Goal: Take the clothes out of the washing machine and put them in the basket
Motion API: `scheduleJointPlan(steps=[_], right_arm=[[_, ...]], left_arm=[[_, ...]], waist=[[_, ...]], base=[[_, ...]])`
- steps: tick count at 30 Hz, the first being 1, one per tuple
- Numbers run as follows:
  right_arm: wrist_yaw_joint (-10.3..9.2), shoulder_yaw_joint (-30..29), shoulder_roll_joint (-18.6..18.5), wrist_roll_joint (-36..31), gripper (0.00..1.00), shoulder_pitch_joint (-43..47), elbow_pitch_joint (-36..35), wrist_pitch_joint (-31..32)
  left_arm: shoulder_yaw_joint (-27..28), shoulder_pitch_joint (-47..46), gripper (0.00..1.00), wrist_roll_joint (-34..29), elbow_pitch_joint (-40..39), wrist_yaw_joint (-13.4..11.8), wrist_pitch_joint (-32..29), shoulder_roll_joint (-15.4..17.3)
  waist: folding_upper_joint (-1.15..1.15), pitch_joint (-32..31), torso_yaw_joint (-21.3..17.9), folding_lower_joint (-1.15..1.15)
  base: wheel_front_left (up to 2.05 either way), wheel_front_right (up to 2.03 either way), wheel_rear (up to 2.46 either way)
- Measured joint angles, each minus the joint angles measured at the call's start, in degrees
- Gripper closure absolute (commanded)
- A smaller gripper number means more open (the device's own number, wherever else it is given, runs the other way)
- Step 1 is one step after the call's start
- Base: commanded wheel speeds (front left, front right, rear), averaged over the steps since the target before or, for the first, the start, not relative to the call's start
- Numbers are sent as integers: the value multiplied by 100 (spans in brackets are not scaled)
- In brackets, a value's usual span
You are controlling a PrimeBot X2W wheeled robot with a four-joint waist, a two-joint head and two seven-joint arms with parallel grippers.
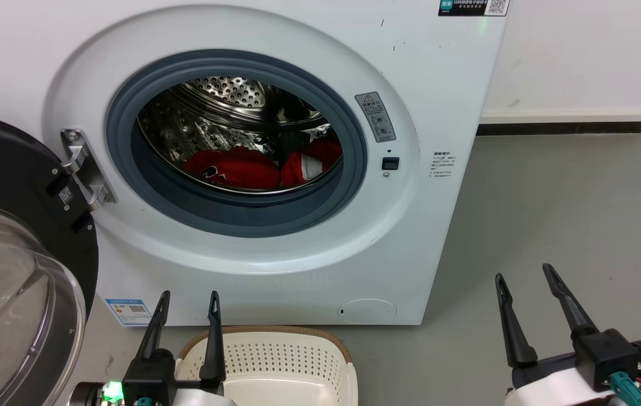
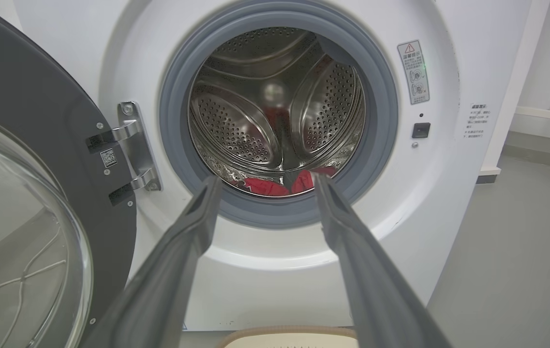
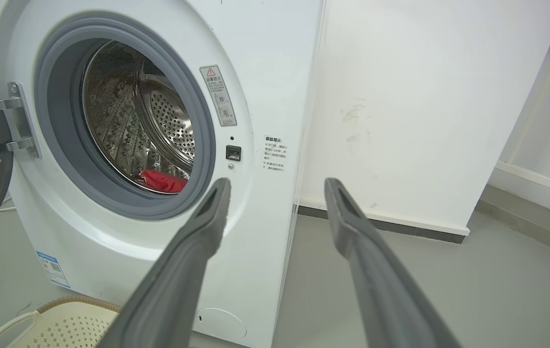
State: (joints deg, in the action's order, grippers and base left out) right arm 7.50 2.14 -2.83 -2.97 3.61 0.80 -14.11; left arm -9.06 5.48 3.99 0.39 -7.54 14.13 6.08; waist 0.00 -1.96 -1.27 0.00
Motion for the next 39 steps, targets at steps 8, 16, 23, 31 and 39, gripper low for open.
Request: scheduleJointPlan(steps=[8, 16, 23, 31, 39], right_arm=[[1, -3, -2, 91, 0, 58, 123, -79], [1, -54, -7, 153, 0, 99, 509, -99], [1, -56, -7, 201, 0, 64, 516, -99], [1, -34, -5, 232, 0, 33, 501, -99], [1, -22, -8, 269, 0, -226, 398, -99]], left_arm=[[90, 23, 0, -199, -44, 5, 71, -67], [166, 55, 0, -247, 15, 127, 93, -113], [210, 65, 0, -276, 55, 183, 93, -142], [227, 73, 0, -346, 103, 257, 93, -127], [312, -528, 0, -385, 320, 558, 94, 236]], waist=[[0, -12, -9, 0], [0, -24, -8, 0], [0, -30, -13, 0], [0, 17, -82, 0], [0, 432, -383, 0]], base=[[0, 0, 0], [0, 0, 0], [0, 0, 0], [0, 0, 0], [0, 0, 0]])
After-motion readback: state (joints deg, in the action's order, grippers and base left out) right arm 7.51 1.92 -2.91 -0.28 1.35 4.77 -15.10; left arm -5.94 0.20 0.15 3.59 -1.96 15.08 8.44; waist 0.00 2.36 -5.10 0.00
